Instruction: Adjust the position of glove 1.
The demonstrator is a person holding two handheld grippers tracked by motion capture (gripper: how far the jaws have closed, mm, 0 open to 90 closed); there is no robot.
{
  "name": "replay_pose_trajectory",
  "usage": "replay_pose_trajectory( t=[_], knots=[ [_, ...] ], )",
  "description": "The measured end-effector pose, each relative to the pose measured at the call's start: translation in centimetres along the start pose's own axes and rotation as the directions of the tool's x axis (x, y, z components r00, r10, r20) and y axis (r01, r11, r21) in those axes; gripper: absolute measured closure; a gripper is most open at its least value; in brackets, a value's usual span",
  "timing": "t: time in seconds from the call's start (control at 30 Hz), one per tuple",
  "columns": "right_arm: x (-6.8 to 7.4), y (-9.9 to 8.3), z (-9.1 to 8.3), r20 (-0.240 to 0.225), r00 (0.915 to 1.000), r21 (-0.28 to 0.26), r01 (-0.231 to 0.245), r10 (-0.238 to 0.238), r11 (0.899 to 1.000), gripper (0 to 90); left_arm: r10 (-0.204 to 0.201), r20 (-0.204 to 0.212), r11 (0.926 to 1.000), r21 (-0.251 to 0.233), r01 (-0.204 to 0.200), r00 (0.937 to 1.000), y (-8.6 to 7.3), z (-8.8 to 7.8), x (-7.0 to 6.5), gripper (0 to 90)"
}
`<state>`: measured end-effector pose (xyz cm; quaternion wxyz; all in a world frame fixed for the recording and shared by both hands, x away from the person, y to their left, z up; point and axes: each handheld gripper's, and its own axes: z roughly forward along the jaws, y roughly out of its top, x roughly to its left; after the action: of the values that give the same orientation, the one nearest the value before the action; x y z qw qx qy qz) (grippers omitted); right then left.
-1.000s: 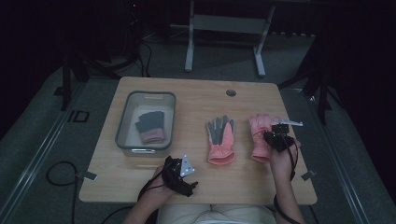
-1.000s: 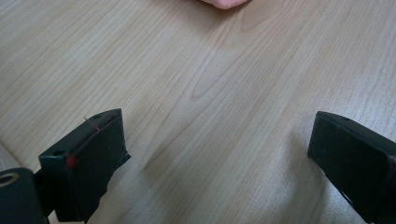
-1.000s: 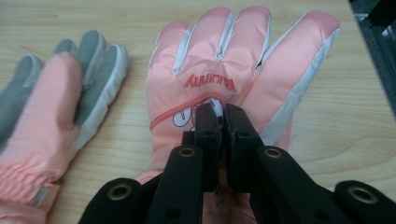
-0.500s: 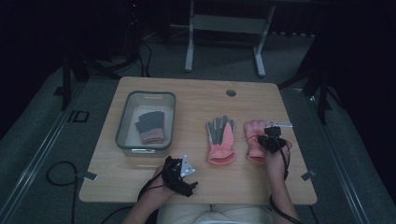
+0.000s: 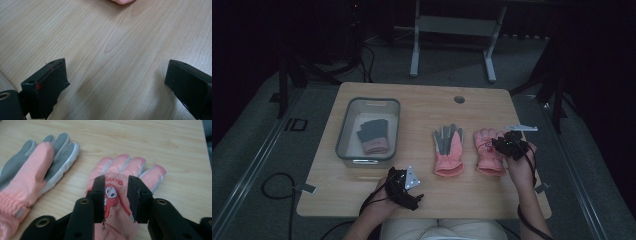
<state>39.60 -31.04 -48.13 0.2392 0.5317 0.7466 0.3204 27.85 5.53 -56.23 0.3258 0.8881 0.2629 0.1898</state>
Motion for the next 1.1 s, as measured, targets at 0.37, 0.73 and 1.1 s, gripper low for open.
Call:
replay_pose_trajectory(
  t=[0.37, 0.73, 1.1],
  knots=[
    [-0.5, -1.2, 1.8, -0.043, 0.9948, 0.058, 0.095, -0.092, 0.994, 62.7, -0.002, -0.006, 1.0, 0.0, 0.002, 1.0, 0.0, 0.0, 0.1, 4.0],
    [0.1, -2.9, 3.7, -0.007, 0.9973, 0.087, 0.073, -0.073, 0.994, 81.7, -0.006, -0.001, 1.0, 0.003, 0.006, 1.0, 0.0, 0.0, 0.0, 4.0],
    [1.2, -1.4, 2.2, 0.06, 0.9981, 0.064, 0.013, -0.017, 0.998, 86.7, -0.006, 0.0, 1.0, 0.003, 0.006, 1.0, 0.0, 0.0, 0.1, 4.0]
  ],
)
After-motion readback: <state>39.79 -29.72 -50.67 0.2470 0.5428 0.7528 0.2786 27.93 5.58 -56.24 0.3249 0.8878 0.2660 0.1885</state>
